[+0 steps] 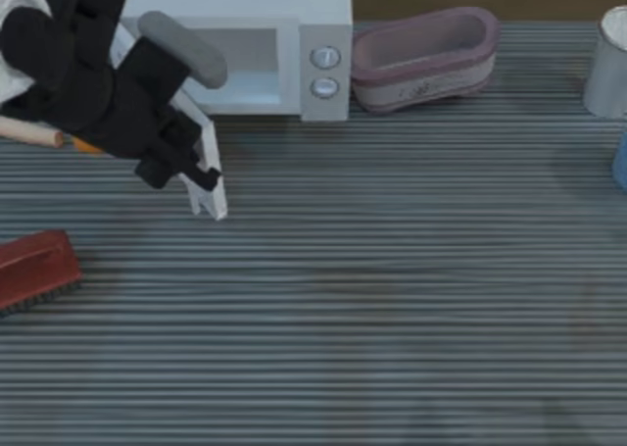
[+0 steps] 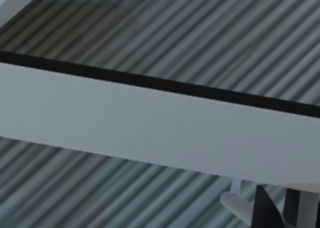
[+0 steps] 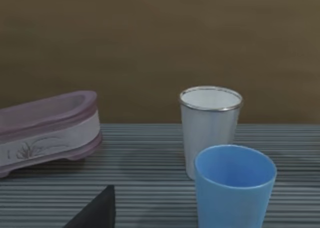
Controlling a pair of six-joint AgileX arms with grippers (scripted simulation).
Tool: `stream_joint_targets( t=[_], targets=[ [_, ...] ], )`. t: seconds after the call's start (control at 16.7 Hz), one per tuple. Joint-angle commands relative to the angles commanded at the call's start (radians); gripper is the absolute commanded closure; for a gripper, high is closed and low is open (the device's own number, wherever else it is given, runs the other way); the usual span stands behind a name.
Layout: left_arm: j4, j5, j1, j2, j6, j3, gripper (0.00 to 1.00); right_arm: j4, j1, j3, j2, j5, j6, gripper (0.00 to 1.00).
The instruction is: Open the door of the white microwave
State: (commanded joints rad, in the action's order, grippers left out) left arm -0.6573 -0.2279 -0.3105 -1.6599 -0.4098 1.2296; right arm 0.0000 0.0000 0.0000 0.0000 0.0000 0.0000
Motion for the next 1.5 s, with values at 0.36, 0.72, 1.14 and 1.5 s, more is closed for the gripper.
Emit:
stream_joint_targets(
  t=[0.36, 0.72, 1.14, 1.5],
  targets=[
    [0.0, 0.0, 0.0, 0.0, 0.0, 0.0, 1.0, 0.0, 0.0, 0.0, 0.0, 0.0, 0.0, 0.0],
    [-0.026, -0.041, 0.031, 0.002, -0.081, -0.005, 1.0, 0.0, 0.0, 0.0, 0.0, 0.0, 0.0, 0.0],
    [-0.061, -0.097, 0.085, 0.02, -0.204, -0.015, 1.0, 0.0, 0.0, 0.0, 0.0, 0.0, 0.0, 0.0],
    [-0.061, -0.097, 0.085, 0.02, -0.204, -0.015, 1.0, 0.0, 0.0, 0.0, 0.0, 0.0, 0.0, 0.0]
  ],
)
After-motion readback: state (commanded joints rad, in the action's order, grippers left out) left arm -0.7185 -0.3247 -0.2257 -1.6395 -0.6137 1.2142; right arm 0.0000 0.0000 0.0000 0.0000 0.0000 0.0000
